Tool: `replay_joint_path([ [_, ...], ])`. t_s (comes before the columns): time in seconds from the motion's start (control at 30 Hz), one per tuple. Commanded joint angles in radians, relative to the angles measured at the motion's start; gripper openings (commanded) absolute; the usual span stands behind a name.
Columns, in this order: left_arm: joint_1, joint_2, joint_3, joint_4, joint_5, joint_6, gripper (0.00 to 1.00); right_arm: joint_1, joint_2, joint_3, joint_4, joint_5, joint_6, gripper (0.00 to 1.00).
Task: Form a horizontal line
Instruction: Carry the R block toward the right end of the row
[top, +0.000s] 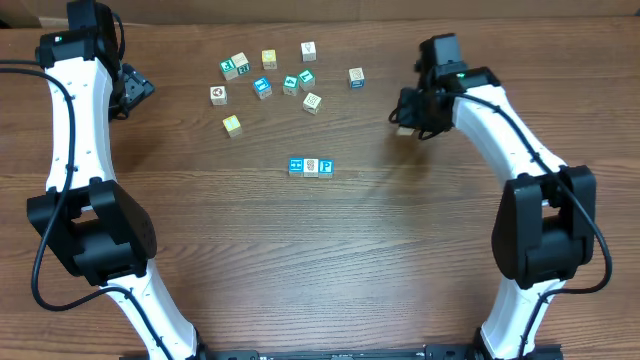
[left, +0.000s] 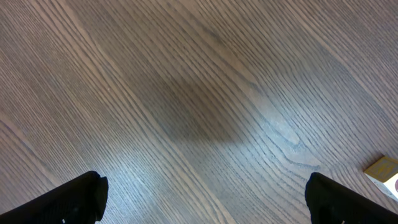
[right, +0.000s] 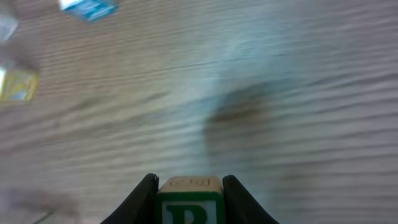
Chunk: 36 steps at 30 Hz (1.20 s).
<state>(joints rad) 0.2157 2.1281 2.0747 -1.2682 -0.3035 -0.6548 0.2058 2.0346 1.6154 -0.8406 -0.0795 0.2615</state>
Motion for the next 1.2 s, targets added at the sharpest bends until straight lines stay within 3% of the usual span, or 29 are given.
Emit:
replay_joint_path([
  [0.0, -0.008, -0.007, 0.006, -0.002, -0.011, 0.004, 1.00, 0.074, -0.035, 0.002, -0.034, -0.035, 0.004, 0.28],
  [0.4, -0.008, -0.007, 0.006, -0.002, -0.011, 0.004, 1.00, 0.233, -0.034, -0.043, -0.080, 0.055, 0.106, 0.28],
  [0.83, -0.008, -0.007, 0.006, -0.002, -0.011, 0.004, 1.00, 0.248, -0.030, -0.197, 0.096, 0.059, 0.109, 0.27],
  [1.17, -0.008, -0.007, 0.006, -0.002, -0.011, 0.004, 1.00, 0.293, -0.030, -0.234, 0.182, 0.060, 0.109, 0.33],
])
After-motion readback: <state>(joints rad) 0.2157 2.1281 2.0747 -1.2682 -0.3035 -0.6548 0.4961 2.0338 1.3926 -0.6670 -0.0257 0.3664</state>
